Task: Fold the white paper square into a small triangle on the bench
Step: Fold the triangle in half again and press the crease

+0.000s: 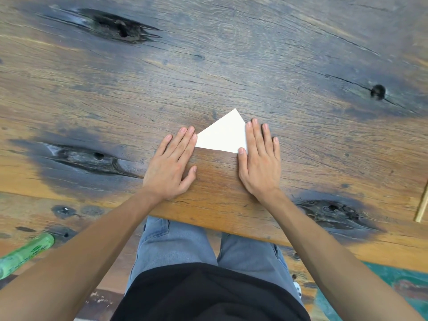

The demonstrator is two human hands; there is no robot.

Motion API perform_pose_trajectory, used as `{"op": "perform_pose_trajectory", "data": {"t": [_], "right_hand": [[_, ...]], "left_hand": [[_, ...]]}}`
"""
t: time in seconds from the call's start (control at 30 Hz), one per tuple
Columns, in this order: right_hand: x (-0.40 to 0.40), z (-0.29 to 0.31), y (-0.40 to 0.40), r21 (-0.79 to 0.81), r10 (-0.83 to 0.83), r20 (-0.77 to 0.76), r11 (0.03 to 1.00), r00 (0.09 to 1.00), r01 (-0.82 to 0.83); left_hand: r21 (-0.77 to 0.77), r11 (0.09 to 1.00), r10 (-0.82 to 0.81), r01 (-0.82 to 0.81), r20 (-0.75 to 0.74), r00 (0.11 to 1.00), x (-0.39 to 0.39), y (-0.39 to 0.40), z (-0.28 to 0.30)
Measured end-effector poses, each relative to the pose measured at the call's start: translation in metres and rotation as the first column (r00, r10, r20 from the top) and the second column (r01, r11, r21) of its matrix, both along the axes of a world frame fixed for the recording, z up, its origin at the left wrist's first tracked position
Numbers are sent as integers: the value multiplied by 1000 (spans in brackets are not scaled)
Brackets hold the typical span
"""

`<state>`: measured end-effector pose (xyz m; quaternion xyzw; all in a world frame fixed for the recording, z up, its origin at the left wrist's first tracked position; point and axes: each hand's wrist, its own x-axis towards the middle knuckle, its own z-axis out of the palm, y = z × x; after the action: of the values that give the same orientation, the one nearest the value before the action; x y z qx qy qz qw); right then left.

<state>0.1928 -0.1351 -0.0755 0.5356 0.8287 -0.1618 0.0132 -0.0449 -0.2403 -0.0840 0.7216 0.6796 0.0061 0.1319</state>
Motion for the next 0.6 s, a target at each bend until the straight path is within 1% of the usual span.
{"op": "perform_pose_trajectory", "data": {"t": [0.3,0.4,0.43,0.5,0.57,0.6], "right_hand": [[55,9,-25,-62,-113,102,991,988,119],[67,21,-30,-137,-132,109,980,985,147],[66,27,-28,-174,-156,82,970,984,168],[57,39,-22,-208,-255,-19,947,967,246],[38,51,-8,-210,-373,-152,917,915,339],[26,56,1,-233,-415,-199,900,887,369]], "left_hand": [[-19,1000,-2,2,16,1000,0,1,2],[-55,998,1,1,42,999,3,3,13],[-76,997,4,1,63,998,3,4,18],[-124,992,52,-34,146,988,5,8,30],[-142,983,153,-120,246,957,10,17,43],[-126,978,194,-164,278,941,15,24,50]]}}
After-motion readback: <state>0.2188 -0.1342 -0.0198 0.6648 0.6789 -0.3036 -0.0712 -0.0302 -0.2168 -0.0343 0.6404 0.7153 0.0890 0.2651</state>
